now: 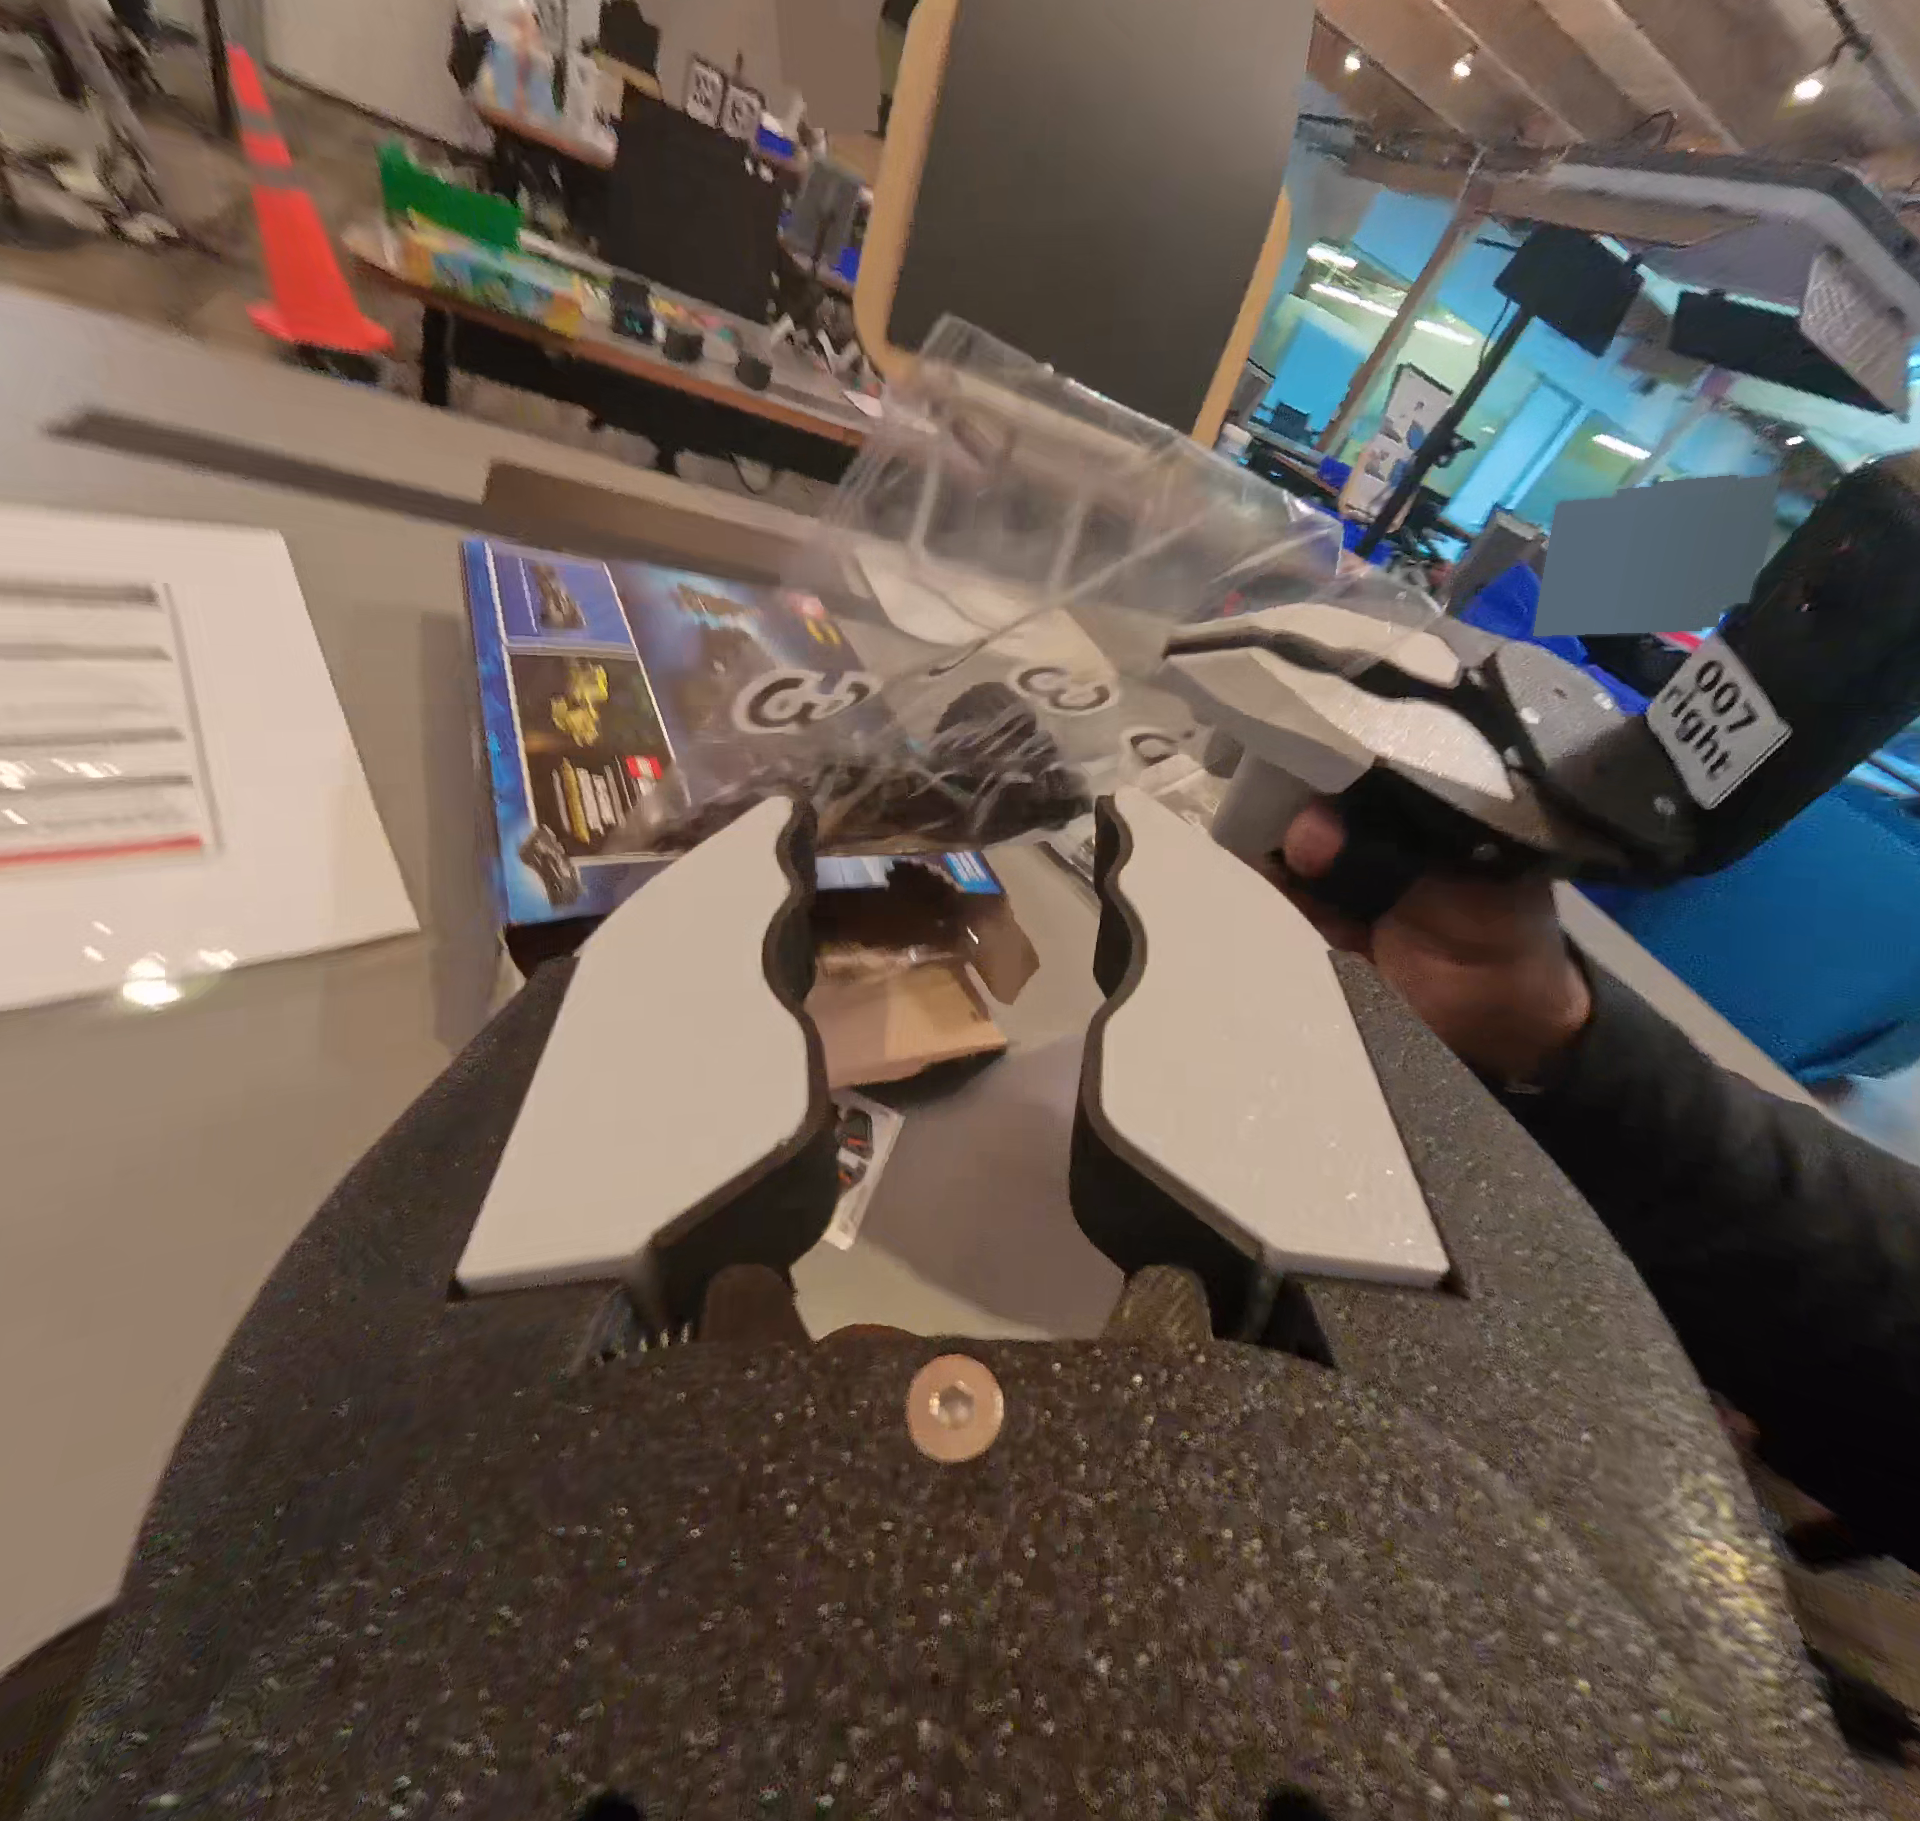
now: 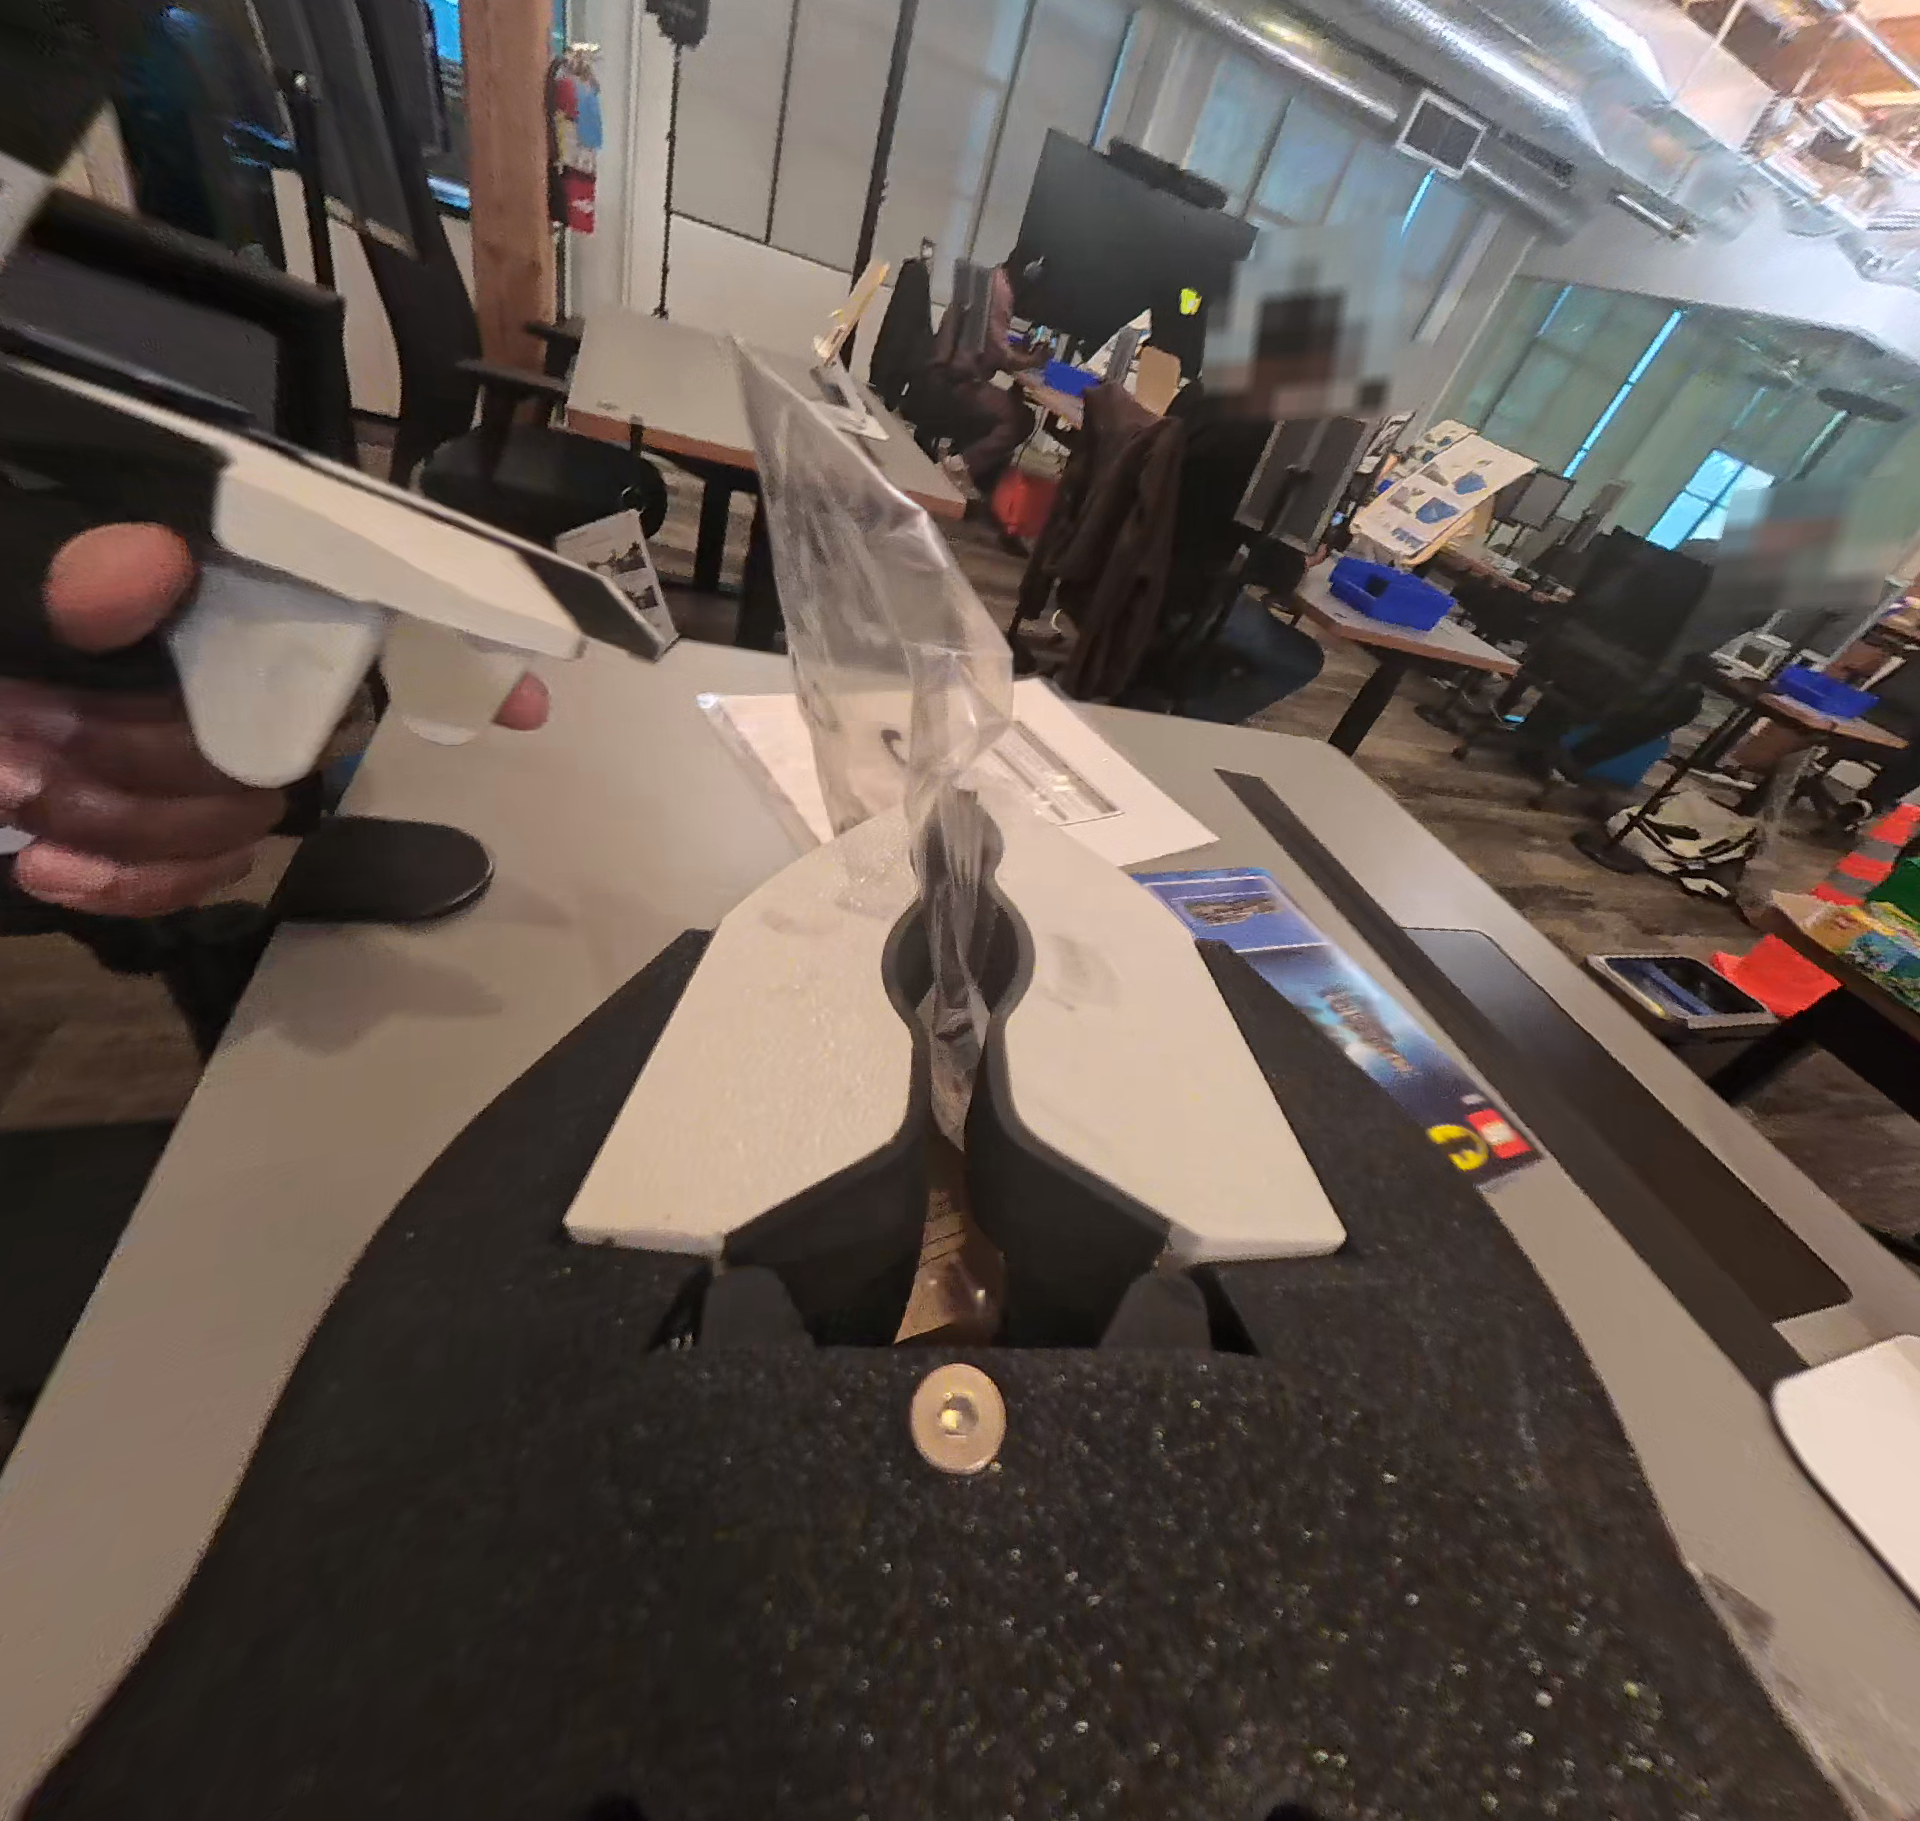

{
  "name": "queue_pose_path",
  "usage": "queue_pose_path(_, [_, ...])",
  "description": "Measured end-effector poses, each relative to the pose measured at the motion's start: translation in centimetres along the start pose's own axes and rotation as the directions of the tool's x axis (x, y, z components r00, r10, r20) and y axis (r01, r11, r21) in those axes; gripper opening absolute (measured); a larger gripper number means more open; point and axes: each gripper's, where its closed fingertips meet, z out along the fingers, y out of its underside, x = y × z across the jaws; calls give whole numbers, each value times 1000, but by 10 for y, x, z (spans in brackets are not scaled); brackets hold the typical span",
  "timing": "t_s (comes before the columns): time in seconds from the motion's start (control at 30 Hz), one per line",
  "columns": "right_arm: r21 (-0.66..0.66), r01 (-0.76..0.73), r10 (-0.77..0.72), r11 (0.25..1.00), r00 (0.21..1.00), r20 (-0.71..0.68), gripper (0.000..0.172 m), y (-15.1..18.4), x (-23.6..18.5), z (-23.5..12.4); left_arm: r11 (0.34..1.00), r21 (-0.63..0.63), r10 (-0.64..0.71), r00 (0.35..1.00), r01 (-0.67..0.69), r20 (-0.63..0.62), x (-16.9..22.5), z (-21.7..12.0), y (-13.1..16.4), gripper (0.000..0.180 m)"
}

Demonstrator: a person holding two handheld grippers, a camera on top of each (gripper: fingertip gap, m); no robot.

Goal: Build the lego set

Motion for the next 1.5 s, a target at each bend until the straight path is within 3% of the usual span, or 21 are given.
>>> queue_pose_path(0.23, [-45,206,-202,977,976,80,0,46,-49,9,966,-54,-257,955,252,-145,-15,11,39,55])
queue_pose_path(0.47, [-35,382,-384,923,922,-56,0,25,-29,5,957,-61,-291,940,284,-178,13,20,38,59])
queue_pose_path(0.57, [0,539,-534,843,835,-132,1,16,-25,3,955,-33,-294,933,294,-208,30,21,34,65])
queue_pose_path(0.67, [-23,688,-686,725,720,-101,0,37,-41,8,938,-16,-343,916,347,-209,36,19,40,71])
queue_pose_path(0.9, [-81,792,-794,606,608,8,0,78,-84,4,910,-20,-414,903,414,-115,28,13,66,77])
queue_pose_path(1.0, [-68,807,-806,587,591,47,0,87,-95,1,910,-23,-414,909,413,-53,21,7,74,75])
queue_pose_path(1.1, [-54,805,-801,590,593,85,0,94,-102,1,902,-18,-431,902,431,8,10,1,82,61])
queue_pose_path(1.27, [-39,828,-820,559,560,119,0,101,-112,-1,931,-21,-361,927,365,104,-4,-5,94,16])
queue_pose_path(1.37, [-47,842,-831,537,538,142,0,108,-113,-2,952,-95,-269,944,291,190,-11,-5,106,15])
queue_pose_path(1.5, [-51,853,-836,519,520,176,0,117,-112,-2,937,-147,-283,937,315,205,-12,1,121,24])
